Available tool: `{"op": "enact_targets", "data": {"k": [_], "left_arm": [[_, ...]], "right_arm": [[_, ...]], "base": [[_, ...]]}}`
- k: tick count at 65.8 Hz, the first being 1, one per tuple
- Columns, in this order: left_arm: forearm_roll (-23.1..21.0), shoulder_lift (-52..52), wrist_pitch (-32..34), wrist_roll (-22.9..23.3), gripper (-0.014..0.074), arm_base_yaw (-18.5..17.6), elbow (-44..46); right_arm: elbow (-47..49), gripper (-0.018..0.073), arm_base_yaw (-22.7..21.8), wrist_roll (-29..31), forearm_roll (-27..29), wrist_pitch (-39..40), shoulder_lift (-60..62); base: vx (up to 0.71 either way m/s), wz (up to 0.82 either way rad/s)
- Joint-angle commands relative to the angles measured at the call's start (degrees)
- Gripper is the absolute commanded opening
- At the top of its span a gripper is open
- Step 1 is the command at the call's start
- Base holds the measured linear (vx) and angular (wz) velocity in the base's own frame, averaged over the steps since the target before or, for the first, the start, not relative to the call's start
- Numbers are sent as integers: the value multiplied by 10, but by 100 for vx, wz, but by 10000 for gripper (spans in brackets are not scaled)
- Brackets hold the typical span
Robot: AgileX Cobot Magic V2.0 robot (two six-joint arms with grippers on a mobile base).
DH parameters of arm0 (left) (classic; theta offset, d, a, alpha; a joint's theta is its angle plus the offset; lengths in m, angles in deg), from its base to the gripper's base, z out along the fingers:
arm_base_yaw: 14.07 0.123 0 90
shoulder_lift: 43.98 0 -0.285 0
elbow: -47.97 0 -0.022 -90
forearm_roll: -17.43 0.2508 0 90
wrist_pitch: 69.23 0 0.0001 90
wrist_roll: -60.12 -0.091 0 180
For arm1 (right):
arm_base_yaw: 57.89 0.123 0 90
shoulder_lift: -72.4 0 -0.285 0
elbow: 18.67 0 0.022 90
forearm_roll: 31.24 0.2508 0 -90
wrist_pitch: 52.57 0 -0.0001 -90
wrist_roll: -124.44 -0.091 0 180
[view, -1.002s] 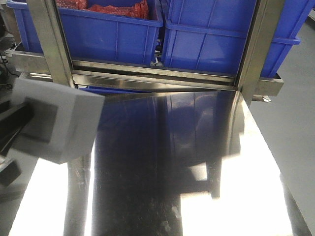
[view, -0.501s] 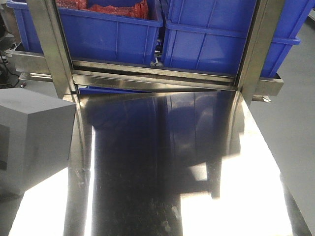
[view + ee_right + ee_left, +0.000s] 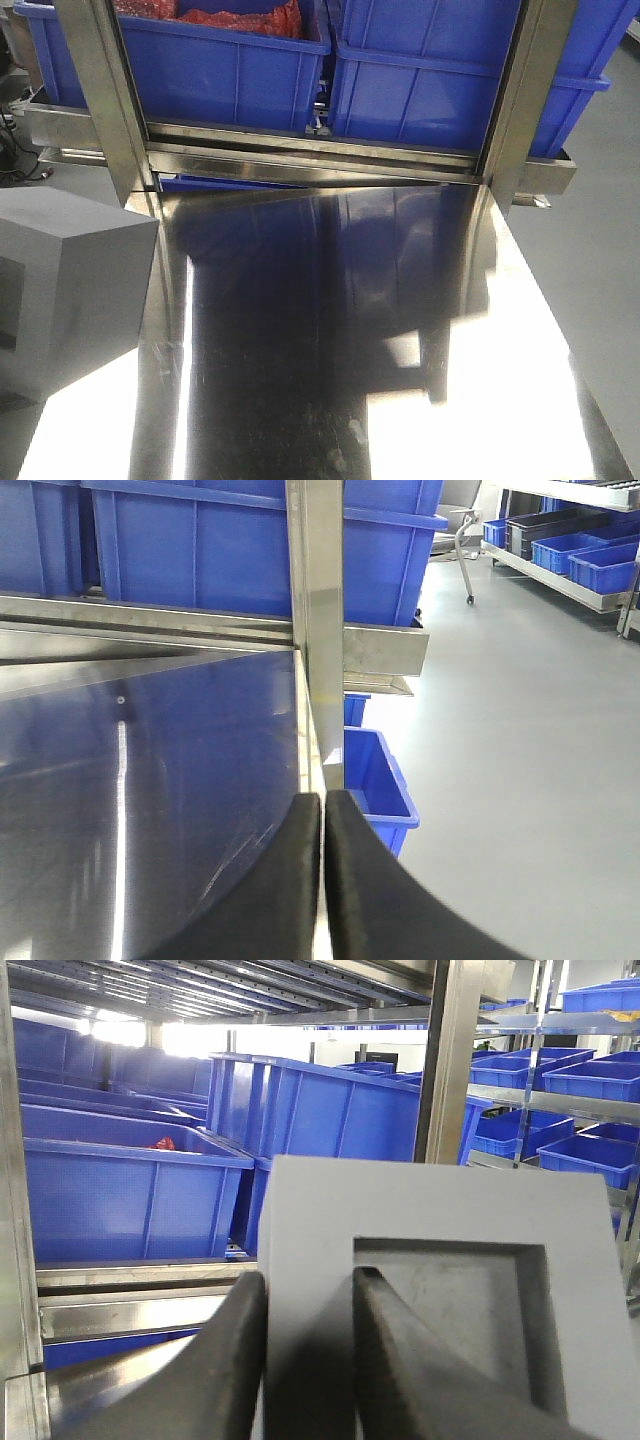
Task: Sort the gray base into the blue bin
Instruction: 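Pull the held block back toward the robot's left side, then drive the base away from the table, holding the block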
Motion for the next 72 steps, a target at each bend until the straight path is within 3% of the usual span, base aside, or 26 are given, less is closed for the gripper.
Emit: {"op": "enact_targets", "data": {"k": [1, 43, 72], "left_arm": [[-8, -2, 60, 3, -8, -3, 17], [-8, -2, 61, 3, -8, -3, 17], [-8, -2, 60, 3, -8, -3, 17]], "right_arm": [[-1, -5, -1, 7, -3, 43, -2], [-1, -5, -1, 7, -3, 43, -2], [-1, -5, -1, 7, -3, 43, -2]], "base": [[0, 0], [0, -1], [-11, -44]]}}
